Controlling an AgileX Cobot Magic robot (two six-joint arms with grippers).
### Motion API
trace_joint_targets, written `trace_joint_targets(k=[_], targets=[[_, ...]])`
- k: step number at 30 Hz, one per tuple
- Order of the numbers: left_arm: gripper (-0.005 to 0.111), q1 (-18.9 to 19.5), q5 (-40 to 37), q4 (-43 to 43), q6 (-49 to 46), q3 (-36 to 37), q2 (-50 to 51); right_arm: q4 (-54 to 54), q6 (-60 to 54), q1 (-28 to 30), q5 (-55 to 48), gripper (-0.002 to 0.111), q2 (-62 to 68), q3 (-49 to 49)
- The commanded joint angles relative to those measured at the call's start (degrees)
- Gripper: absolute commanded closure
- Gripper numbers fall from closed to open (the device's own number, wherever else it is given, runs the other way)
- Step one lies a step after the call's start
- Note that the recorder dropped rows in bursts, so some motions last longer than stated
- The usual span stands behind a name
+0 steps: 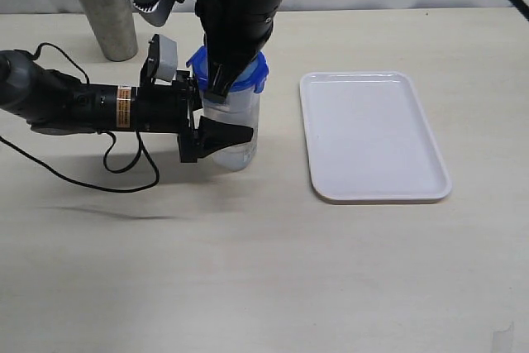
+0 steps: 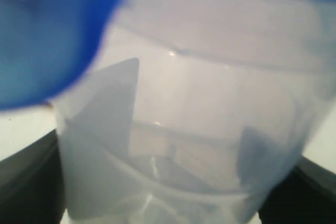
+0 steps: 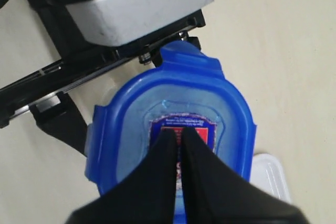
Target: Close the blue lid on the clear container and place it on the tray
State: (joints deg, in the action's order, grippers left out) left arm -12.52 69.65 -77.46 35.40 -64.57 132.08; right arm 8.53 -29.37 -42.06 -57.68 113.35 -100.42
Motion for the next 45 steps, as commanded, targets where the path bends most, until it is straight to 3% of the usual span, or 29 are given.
trace_joint_targets(k=[1,11,18,23,27,30,35,38,45], targets=[[0.048,-0.4,0.3,3.1,2.2,-0.1,0.1,-3.1,-4.1,0.0,-7.3,0.104,1.8,1.4],[0.107,-0.4,0.3,0.0,0.2,-0.1,0.1,-3.4,-6.3,0.0,-8.5,0.104,1.5,1.4],[0.107,-0.2,0.3,-5.8,-13.2,-0.1,-1.2,-4.9,-11.8,0.0,-8.6,0.102,-3.2,1.4],[0.107,-0.2,-4.4,-11.0,-15.0,-0.1,-4.0,-9.4,-16.0,0.0,-8.6,0.079,-7.8,1.4],[0.107,-1.0,-4.5,-17.7,-13.9,-0.1,-6.9,-10.6,-12.0,0.0,-8.7,0.061,-9.9,1.3],[0.107,-3.0,-7.0,-22.2,-10.8,-0.1,-9.3,-10.4,-11.6,0.0,-9.5,0.061,-10.5,1.3],[0.107,-6.5,-13.5,-22.5,-9.1,-0.1,-11.8,-13.9,-19.1,0.0,-12.3,0.062,-11.0,1.3],[0.107,-7.1,-13.5,-22.5,-9.9,-0.1,-11.8,-16.0,-20.8,0.0,-12.3,0.062,-10.5,1.3],[0.107,-7.1,-13.5,-22.5,-9.9,-0.1,-11.8,-8.5,-21.3,0.0,-12.3,0.062,-6.4,1.3]])
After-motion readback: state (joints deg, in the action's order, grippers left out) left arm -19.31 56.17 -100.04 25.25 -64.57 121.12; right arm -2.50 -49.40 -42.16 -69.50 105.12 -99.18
